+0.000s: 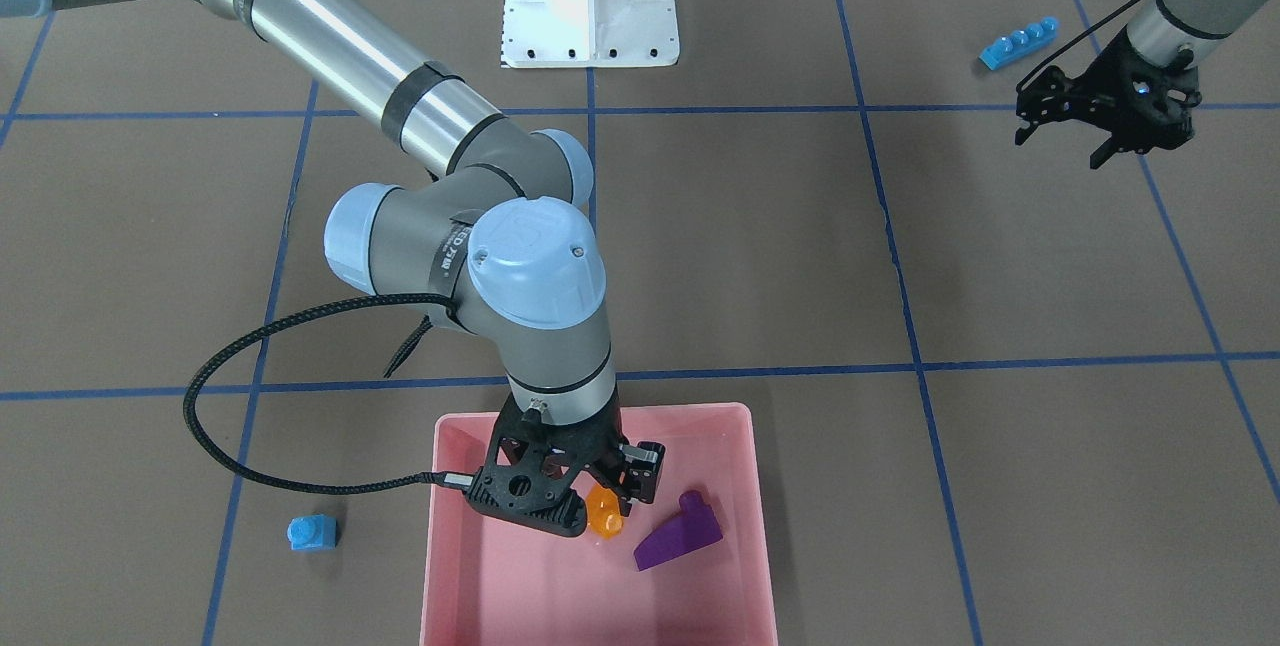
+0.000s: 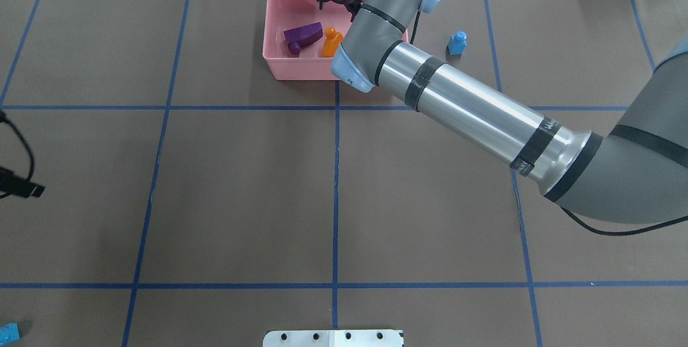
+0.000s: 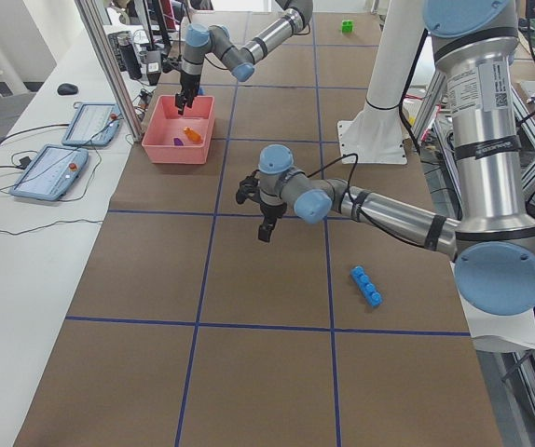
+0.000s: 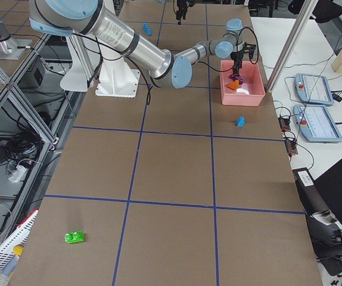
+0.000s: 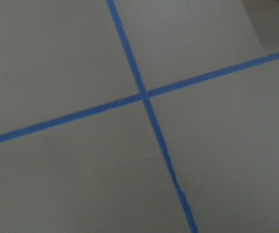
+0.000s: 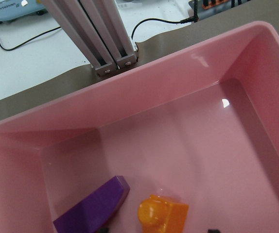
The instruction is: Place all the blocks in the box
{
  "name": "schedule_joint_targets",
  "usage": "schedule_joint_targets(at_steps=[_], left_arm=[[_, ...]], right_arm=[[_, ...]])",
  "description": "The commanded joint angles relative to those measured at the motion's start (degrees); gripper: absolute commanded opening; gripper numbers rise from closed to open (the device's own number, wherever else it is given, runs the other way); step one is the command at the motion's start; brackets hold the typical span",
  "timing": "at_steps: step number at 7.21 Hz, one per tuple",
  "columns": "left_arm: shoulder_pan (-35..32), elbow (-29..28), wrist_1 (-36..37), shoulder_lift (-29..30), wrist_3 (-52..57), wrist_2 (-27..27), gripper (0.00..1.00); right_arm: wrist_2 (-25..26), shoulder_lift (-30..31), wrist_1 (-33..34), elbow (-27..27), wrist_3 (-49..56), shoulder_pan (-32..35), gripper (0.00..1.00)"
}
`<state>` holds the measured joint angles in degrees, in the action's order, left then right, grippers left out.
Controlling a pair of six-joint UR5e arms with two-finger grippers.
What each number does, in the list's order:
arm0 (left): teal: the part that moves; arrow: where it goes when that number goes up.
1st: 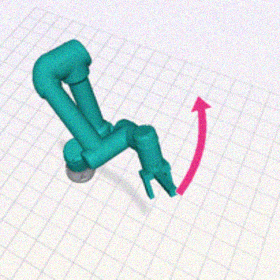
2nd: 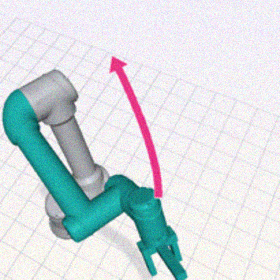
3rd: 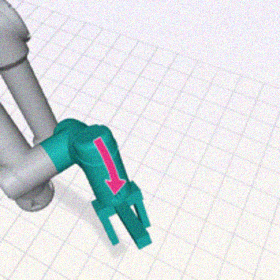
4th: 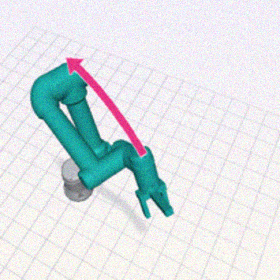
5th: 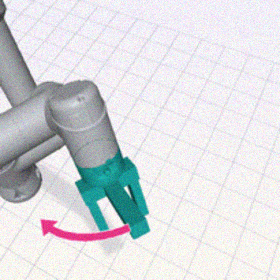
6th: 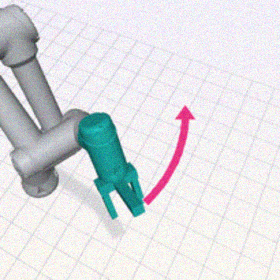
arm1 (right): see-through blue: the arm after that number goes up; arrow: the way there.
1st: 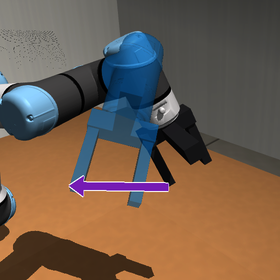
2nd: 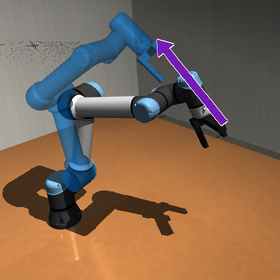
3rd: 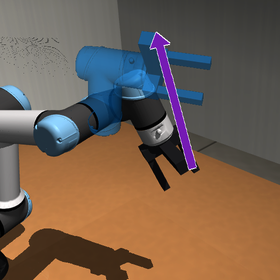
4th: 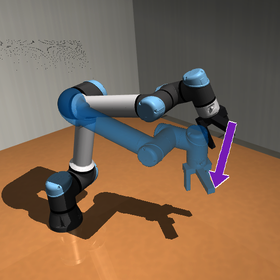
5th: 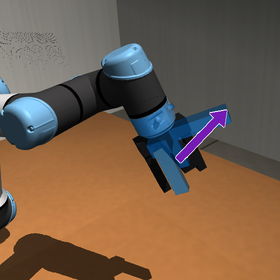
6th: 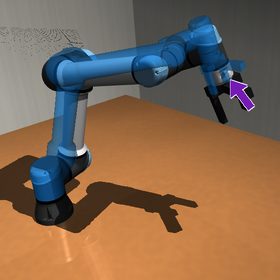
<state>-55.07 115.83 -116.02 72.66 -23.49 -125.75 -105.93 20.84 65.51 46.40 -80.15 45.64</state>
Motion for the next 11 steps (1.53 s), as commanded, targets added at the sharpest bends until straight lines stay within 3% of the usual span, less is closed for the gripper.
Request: schedule_joint_targets(at_steps=[1,2,3,4,5,7,8,10,11], left_arm=[[0.8,-0.3,-12.3,-14.6,10.8,0.8,0.99],[2.9,-0.3,-12.4,-16.0,12.4,0.8,0.99],[7.6,-0.3,-12.5,-16.7,12.4,1.4,1.0],[16.0,-0.3,-14.4,-16.9,12.3,8.3,1.0],[21.7,-0.3,-16.1,-18.1,12.0,11.9,1.0],[28.5,-0.1,-19.7,-21.0,7.8,12.2,0.97],[32.7,-0.1,-21.3,-21.8,4.7,14.5,0.94],[49.3,0.2,-21.5,-21.7,-8.1,24.8,0.94],[50.8,0.2,-21.5,-21.7,-9.3,25.3,0.94]], right_arm=[[-2.0,0.3,0.1,2.4,1.2,1.5,0.99],[-6.4,1.8,0.7,4.7,1.7,3.6,0.99],[-10.2,7.1,0.9,11.5,2.3,5.7,0.99],[-13.7,14.7,0.9,19.4,5.5,7.9,0.99],[-16.6,19.0,0.8,22.9,9.5,9.9,0.99],[-18.2,21.8,0.5,24.6,11.4,10.4,0.99],[-18.4,22.1,0.7,25.7,11.4,10.9,0.99],[-21.4,28.8,0.7,30.3,14.2,13.8,0.99],[-22.6,33.4,0.7,33.8,16.9,15.6,0.99]])
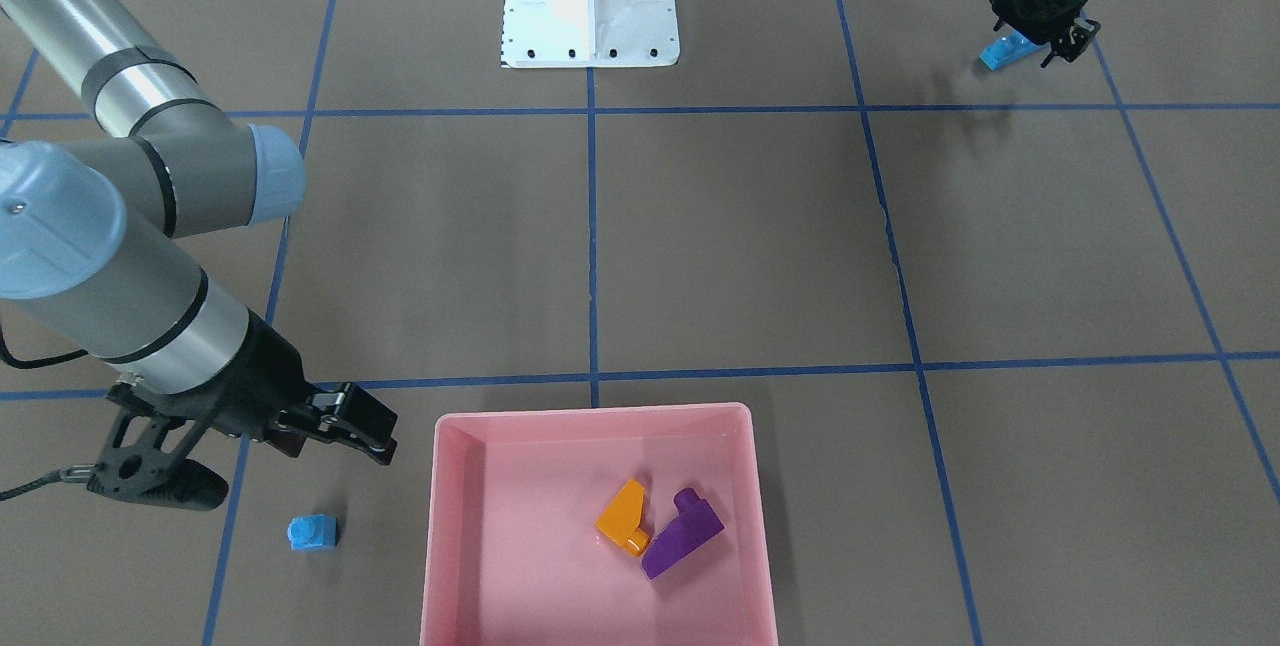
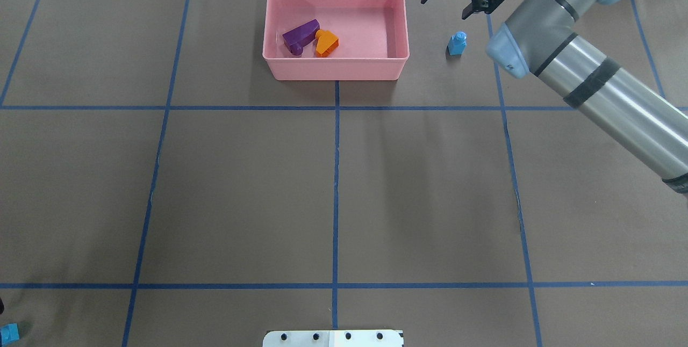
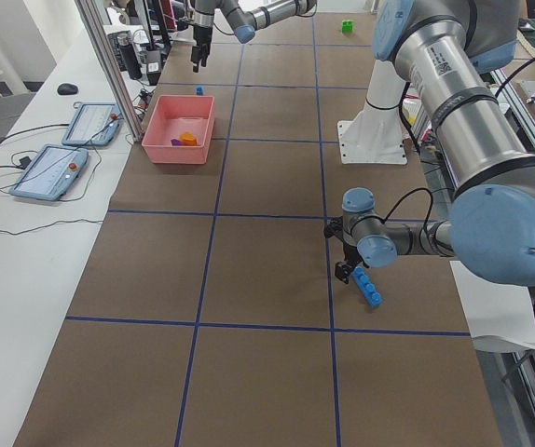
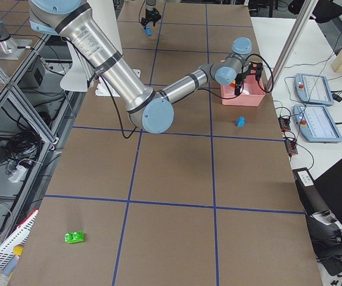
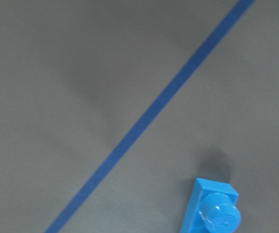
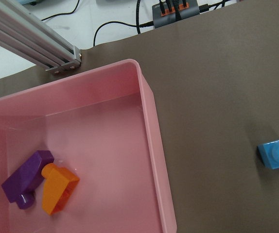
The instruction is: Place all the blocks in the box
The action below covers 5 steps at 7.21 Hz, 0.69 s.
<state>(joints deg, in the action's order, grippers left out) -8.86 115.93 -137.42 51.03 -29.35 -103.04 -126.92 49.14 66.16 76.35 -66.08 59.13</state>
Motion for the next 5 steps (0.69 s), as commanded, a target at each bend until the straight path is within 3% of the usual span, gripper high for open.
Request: schedule_joint_targets(at_steps=[1,3,5], left_arm=[[5.8,-0.1,0.0,-0.4,-4.0,3.0,0.92],[5.7,-0.5,0.1,-0.5,-4.1,3.1,0.8],[5.8,-0.5,0.2,-0.8,-4.0,3.1,0.65]], right_arm=[[-1.6,11.5,0.0,9.5,4.1,2.7,0.99],[-1.6,30.3,0.0,23.5,12.2,5.1,0.99],[-1.7,42.1,-0.2,29.8,18.9,7.1,0.99]])
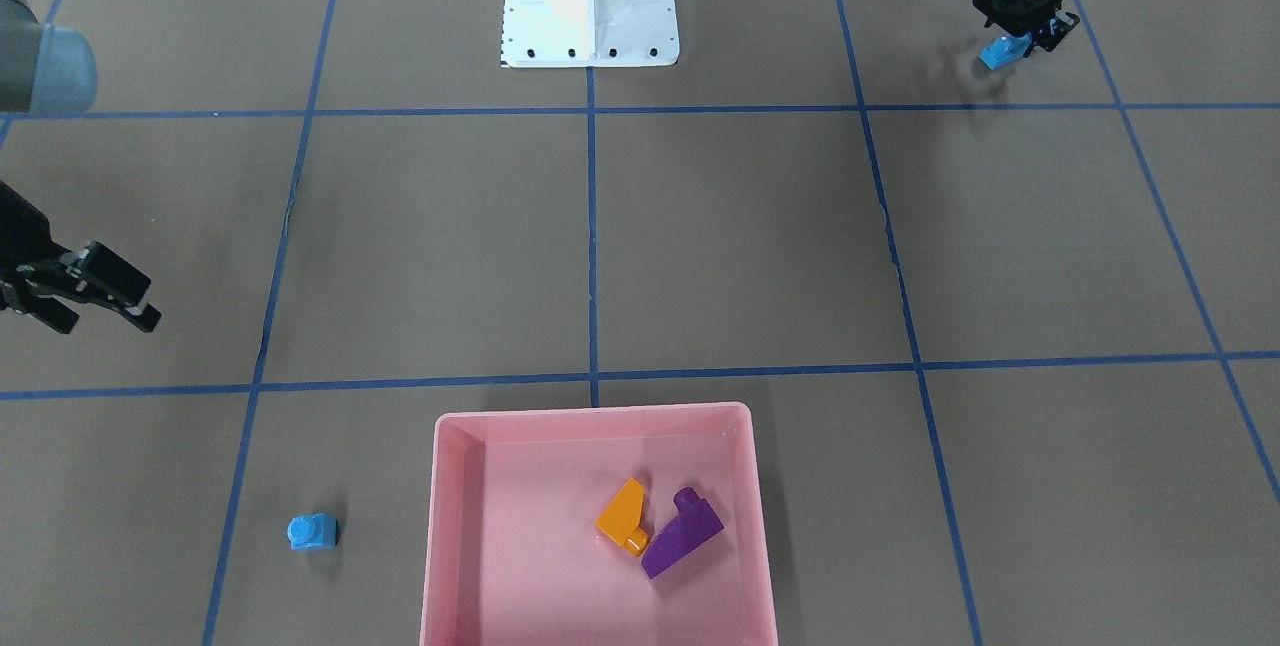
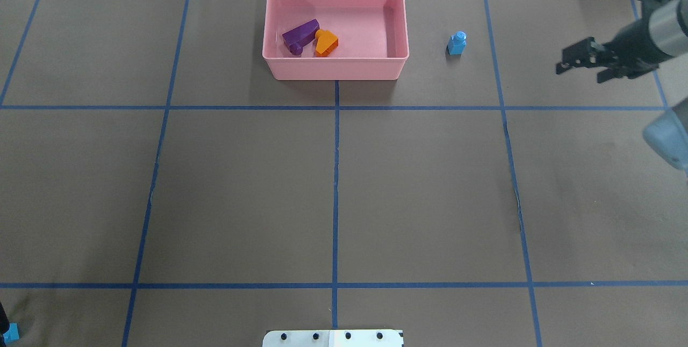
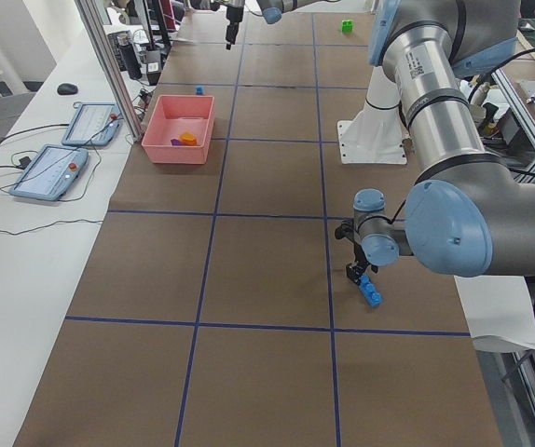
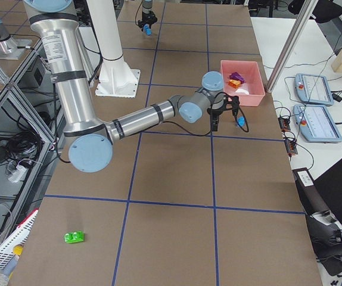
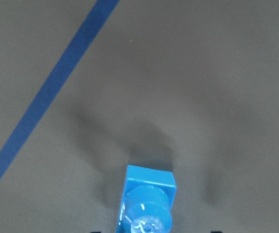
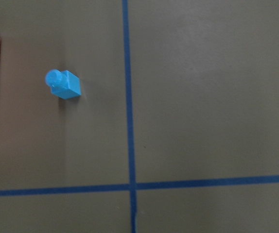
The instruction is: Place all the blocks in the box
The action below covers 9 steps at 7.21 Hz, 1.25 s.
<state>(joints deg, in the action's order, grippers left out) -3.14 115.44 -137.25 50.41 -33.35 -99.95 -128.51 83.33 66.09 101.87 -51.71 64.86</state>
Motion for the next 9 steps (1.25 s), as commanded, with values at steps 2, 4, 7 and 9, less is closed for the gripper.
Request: schedule_joint_targets(at_steps=[2,4,7,9], left_arm=[[0.1,-0.1,0.2,-0.2,0.1,0.0,0.62],[0.1,-0.4,0.4,-0.1,0.2,0.0,0.62],[0.1,-1.3,0.4,-0.1,0.4,-0.1,0.36],[-0.8,-0.6,0.3,-0.1,-0.4,-0.3,0.0]], right_arm=[[-0.8,15.6,-0.5,5.7,13.7,4.7,0.99],[-3.3,21.2,-0.6,5.6,21.0,7.2,0.99],[-3.5,26.2,-0.7,5.4,26.8,8.3,0.99],[-3.3,31.7,-0.7,5.3,31.7,8.8,0.99]])
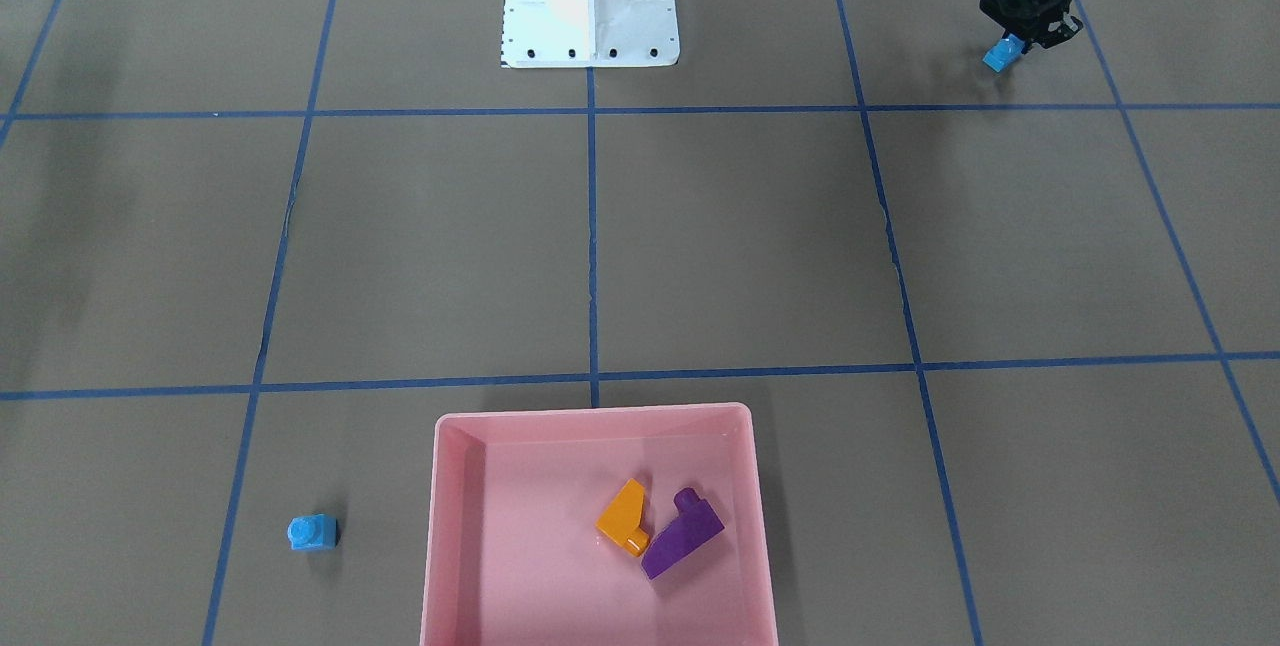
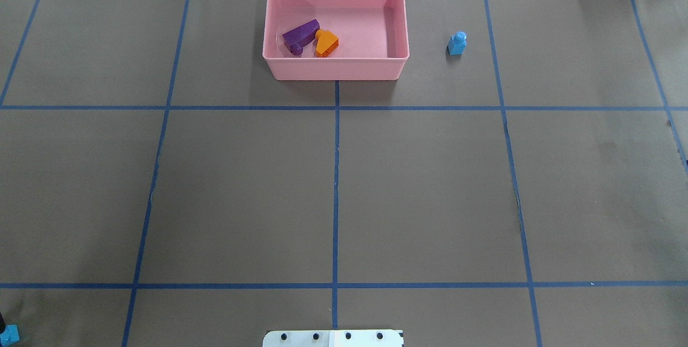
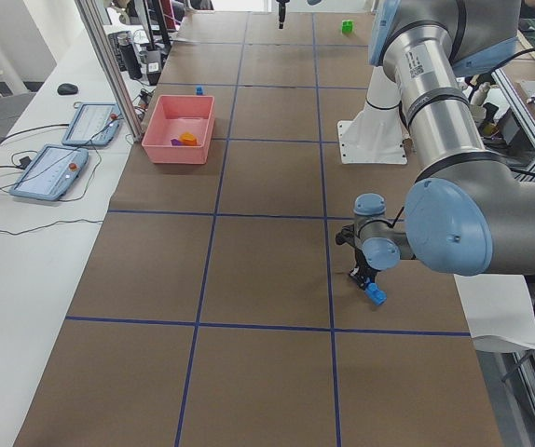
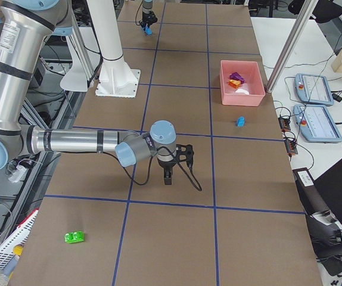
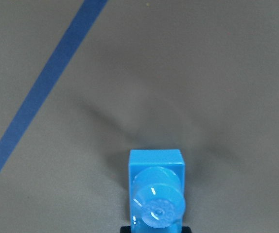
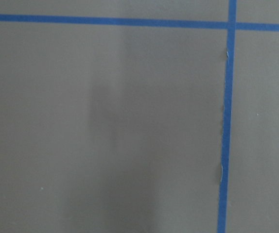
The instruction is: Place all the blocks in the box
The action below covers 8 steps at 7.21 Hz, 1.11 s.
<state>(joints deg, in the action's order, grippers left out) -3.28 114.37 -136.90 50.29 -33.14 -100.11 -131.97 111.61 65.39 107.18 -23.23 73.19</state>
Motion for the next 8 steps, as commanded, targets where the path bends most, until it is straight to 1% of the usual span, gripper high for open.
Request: schedule_joint_targets(at_steps=[1,2,3,4,5,6,7,8], left_arm=[[-2.7,3.0,0.0,-0.2,-0.7,-1.2,0.0],[-7.3,5.2,0.0,0.2,-0.7,-5.8,0.0],[-13.6,5.2,0.1,2.8,-0.7,-9.9,0.0],[-19.8,5.0,2.0,8.3,-0.6,-10.5,0.0],[-26.5,5.1,7.4,15.1,-0.5,-14.5,0.0],[-34.8,5.2,14.6,22.8,-0.5,-20.2,0.0],[-39.4,5.1,22.3,31.7,-0.7,-23.3,0.0],[-40.8,4.9,32.6,41.1,-0.7,-23.0,0.0]], right_arm=[[0.4,6.6,0.0,-0.1,7.0,1.5,0.99],[0.7,9.9,0.0,-0.3,9.1,2.0,0.99],[0.7,12.5,-0.1,-0.9,11.9,2.1,0.99],[0.7,14.2,-0.2,-2.9,15.5,2.5,0.99],[0.7,15.1,-1.1,-6.6,19.8,3.7,0.99],[0.6,16.6,-3.6,-9.1,22.6,5.6,0.99],[0.6,17.8,-6.0,-11.8,22.8,5.7,0.99],[0.1,18.1,-11.5,-17.8,23.7,5.7,0.99]])
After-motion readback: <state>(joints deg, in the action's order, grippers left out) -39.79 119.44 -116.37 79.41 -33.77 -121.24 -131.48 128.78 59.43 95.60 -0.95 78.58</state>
